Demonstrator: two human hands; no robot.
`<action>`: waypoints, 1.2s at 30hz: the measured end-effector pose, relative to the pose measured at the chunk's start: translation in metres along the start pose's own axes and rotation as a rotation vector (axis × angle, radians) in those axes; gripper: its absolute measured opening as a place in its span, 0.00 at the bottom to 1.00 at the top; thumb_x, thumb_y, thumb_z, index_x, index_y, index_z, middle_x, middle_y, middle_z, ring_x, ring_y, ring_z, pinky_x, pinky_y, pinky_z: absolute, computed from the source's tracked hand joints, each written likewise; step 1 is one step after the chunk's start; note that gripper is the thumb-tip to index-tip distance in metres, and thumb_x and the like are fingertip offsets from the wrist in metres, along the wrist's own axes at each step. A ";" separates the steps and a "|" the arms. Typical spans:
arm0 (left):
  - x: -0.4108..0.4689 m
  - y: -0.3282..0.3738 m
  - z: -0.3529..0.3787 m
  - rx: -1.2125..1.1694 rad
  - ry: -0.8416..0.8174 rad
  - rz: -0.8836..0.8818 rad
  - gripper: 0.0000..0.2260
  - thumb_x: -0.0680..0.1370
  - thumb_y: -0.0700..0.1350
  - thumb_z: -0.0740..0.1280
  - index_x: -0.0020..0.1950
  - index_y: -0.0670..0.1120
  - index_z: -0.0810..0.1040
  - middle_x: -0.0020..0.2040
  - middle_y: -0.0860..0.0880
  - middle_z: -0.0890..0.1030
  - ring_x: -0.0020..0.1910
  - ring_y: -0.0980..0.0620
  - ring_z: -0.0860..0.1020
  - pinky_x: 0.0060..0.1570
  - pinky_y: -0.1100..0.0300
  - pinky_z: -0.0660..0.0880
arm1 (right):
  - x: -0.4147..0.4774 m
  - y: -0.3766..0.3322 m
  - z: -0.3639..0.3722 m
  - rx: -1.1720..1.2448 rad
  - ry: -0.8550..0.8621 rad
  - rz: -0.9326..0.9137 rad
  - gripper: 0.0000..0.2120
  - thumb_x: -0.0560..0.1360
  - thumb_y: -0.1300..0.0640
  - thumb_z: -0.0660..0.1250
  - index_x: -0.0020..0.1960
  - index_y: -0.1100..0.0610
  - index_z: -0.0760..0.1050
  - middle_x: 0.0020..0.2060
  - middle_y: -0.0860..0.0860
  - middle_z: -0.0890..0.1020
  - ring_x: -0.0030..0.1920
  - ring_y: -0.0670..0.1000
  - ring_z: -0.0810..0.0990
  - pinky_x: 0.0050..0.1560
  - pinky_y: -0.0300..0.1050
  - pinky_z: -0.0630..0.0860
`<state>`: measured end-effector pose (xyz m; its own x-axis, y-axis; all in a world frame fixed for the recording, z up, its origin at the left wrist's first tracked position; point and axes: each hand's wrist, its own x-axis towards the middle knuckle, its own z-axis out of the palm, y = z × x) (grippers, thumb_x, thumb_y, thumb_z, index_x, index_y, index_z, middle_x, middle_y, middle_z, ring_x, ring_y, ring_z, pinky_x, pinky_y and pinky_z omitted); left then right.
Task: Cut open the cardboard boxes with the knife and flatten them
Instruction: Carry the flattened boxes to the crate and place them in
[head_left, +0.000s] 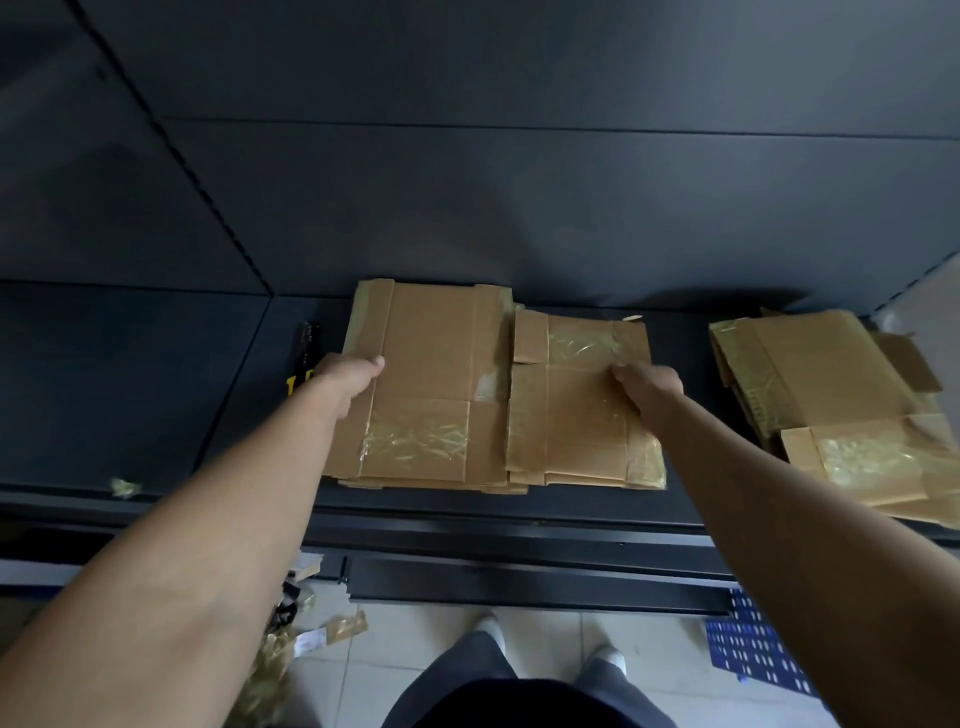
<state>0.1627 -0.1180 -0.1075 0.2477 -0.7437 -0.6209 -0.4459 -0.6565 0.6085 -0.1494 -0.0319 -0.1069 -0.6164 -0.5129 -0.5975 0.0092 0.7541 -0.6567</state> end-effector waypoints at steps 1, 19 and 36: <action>-0.001 0.000 -0.003 -0.006 0.004 0.010 0.31 0.78 0.50 0.68 0.75 0.39 0.60 0.74 0.41 0.64 0.72 0.42 0.64 0.69 0.50 0.62 | 0.001 0.000 -0.001 0.006 -0.004 -0.007 0.11 0.74 0.53 0.69 0.50 0.62 0.76 0.36 0.53 0.77 0.42 0.53 0.79 0.45 0.46 0.77; -0.084 -0.023 -0.003 -0.101 0.070 0.064 0.28 0.77 0.46 0.69 0.73 0.39 0.62 0.71 0.41 0.68 0.69 0.41 0.68 0.68 0.43 0.65 | -0.027 -0.016 -0.048 -0.141 0.075 -0.279 0.06 0.77 0.57 0.61 0.48 0.60 0.72 0.34 0.53 0.74 0.33 0.52 0.72 0.40 0.45 0.70; -0.311 -0.061 -0.017 -0.397 0.683 0.233 0.22 0.75 0.47 0.69 0.66 0.41 0.68 0.60 0.43 0.76 0.58 0.42 0.76 0.59 0.46 0.74 | -0.138 -0.028 -0.128 0.026 -0.141 -0.711 0.14 0.80 0.53 0.57 0.61 0.60 0.69 0.53 0.53 0.78 0.53 0.56 0.77 0.51 0.49 0.70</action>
<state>0.1280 0.1514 0.0568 0.7122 -0.6951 -0.0982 -0.2444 -0.3766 0.8936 -0.1659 0.0703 0.0525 -0.3733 -0.9247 -0.0746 -0.3359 0.2096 -0.9183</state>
